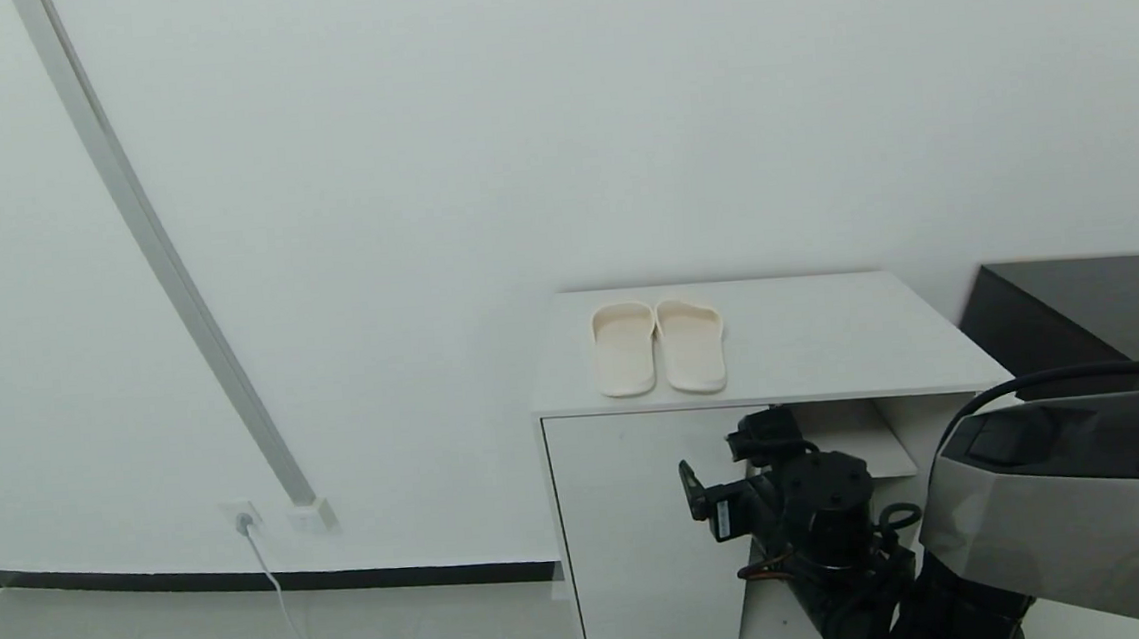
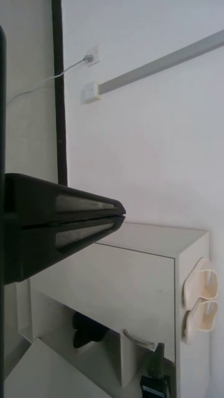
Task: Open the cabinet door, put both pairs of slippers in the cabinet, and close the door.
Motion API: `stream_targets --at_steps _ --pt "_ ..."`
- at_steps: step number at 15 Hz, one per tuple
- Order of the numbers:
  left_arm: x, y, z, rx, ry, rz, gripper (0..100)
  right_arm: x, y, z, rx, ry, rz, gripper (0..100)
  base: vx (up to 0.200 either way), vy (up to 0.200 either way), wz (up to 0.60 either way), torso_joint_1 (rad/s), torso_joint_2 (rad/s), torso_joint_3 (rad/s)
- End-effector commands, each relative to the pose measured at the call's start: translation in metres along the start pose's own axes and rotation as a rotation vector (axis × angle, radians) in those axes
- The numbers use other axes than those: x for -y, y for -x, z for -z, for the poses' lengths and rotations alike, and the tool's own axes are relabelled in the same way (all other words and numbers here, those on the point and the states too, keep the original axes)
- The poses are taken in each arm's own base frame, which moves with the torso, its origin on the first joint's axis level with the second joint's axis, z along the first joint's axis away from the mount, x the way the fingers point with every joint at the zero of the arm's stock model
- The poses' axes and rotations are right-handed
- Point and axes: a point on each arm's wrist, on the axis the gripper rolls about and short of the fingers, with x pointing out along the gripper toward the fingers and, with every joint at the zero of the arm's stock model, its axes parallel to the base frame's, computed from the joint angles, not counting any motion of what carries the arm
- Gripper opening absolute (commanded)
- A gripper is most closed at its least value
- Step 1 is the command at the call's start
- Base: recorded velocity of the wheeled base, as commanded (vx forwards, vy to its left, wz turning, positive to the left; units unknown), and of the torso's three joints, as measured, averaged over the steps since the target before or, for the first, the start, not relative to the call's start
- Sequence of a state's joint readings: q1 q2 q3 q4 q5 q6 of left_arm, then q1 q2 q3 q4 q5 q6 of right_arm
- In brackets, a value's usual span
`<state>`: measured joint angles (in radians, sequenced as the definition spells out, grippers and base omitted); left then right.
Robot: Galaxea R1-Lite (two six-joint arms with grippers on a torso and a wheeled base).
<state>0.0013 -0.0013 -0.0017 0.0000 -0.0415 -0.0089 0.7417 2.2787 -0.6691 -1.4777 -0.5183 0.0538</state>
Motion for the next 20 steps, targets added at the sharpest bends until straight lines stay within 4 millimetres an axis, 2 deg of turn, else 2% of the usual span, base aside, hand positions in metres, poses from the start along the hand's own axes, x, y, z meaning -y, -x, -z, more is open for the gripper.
stream_targets --at_steps 1,7,11,14,17,19,20 --pt "0.000 0.000 0.000 -0.001 0.000 0.000 0 0.000 0.000 0.001 -0.004 0.004 0.000 100 0.000 0.000 0.00 0.183 -0.42 -0.222" --pt "0.000 0.000 0.000 -0.001 0.000 0.000 0 0.001 0.000 -0.002 0.026 -0.015 -0.004 100 0.000 0.000 0.00 0.174 -0.37 -0.201" --pt "0.000 0.000 0.000 -0.001 0.000 0.000 0 0.004 -0.003 -0.007 0.071 0.019 -0.018 100 0.000 0.000 0.00 0.024 -0.06 -0.029" --pt "0.000 0.000 0.000 -0.001 0.000 0.000 0 -0.006 -0.021 -0.033 0.066 0.008 -0.013 100 0.000 0.000 0.00 0.000 0.00 0.000" --pt "0.000 0.000 0.000 -0.001 -0.004 -0.002 0 -0.017 -0.030 -0.106 -0.003 -0.095 0.041 100 0.000 0.000 0.00 0.000 0.00 0.000" --pt "0.000 0.000 0.000 -0.001 -0.004 -0.002 0 -0.028 -0.037 -0.134 -0.024 -0.125 0.072 100 0.000 0.000 0.00 0.000 0.00 0.000" --pt "0.000 0.000 0.000 -0.001 -0.004 -0.002 0 -0.036 -0.036 -0.142 -0.052 -0.145 0.063 100 0.000 0.000 0.00 0.000 0.00 0.000"
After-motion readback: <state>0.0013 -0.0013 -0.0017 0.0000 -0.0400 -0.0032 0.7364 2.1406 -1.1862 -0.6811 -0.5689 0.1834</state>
